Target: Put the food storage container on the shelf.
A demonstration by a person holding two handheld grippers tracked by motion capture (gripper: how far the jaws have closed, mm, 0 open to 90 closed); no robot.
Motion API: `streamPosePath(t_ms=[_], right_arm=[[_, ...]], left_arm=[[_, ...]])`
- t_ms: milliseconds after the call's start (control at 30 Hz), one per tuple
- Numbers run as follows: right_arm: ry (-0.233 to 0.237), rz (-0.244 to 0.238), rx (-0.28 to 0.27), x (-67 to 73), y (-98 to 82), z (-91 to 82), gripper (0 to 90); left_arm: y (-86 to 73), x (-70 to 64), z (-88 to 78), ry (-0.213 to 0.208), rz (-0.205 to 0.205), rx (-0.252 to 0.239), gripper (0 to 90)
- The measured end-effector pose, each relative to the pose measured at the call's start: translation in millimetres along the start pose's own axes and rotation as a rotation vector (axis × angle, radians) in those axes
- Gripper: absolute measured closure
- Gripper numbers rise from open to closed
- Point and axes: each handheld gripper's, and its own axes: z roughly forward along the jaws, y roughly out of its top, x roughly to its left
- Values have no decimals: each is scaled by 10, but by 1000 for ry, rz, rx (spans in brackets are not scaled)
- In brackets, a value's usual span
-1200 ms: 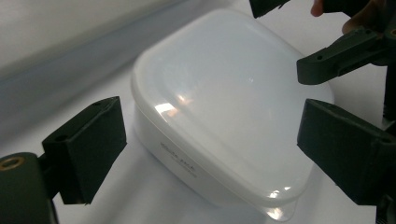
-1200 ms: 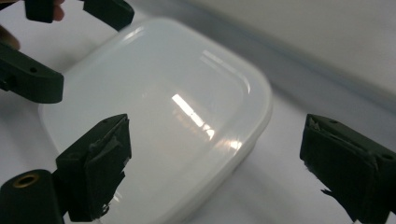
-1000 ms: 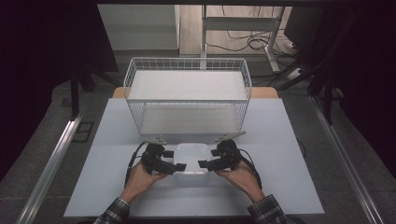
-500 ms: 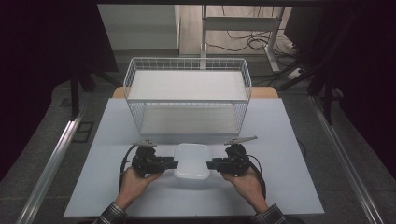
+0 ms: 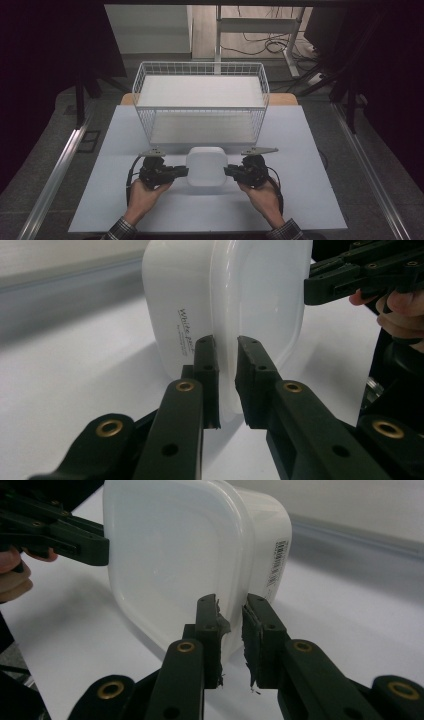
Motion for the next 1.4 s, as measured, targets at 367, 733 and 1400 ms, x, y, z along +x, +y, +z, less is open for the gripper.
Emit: streamPosePath(t_ms=[367,733,1400], right_arm=[[23,-46,-55,64,198,-110,779],[36,-80,-99,145,496,-205,782],[26,-125,-170,254,1019,-450,782]], left_arm=[[139,-58,-178,15,20,-42,806],[356,-104,-384,40,45,-93,806],[867,-250,-700,79,100,-160,807]])
